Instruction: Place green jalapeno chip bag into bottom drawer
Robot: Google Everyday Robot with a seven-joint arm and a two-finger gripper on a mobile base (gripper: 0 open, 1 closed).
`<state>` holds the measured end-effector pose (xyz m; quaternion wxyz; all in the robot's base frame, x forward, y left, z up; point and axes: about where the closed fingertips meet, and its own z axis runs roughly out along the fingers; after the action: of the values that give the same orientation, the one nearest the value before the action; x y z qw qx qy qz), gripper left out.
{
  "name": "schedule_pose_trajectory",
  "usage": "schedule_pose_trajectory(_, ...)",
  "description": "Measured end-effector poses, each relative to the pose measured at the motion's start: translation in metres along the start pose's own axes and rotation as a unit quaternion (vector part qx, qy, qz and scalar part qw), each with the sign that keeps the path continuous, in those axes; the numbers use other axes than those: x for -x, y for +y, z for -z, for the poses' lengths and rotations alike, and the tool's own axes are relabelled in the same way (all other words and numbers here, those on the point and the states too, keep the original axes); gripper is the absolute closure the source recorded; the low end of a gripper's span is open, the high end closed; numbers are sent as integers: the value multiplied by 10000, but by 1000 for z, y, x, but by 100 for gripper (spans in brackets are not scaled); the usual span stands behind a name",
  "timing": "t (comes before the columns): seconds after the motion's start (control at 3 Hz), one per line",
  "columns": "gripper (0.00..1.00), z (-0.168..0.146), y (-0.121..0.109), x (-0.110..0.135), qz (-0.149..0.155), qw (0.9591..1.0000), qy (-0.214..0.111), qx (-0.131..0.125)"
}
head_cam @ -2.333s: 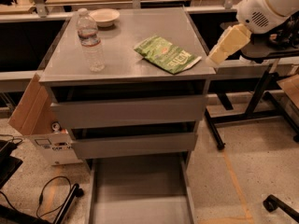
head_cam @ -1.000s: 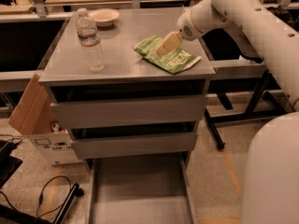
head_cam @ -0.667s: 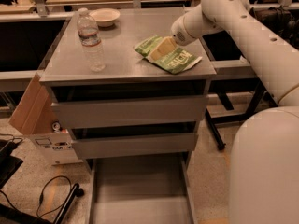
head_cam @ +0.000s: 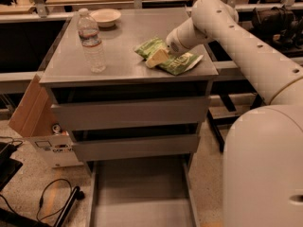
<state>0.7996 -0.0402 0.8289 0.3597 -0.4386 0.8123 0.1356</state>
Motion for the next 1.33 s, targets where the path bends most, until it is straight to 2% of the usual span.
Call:
schedule_pose_trajectory(0.67,95,10,-1,10,0,10000,-1,0)
schedule_pose_trajectory(1.0,100,10,-1,10,0,10000,-1,0)
schedule_pose_trajectory(1.33,100,90,24,37,380,9975,-596,41)
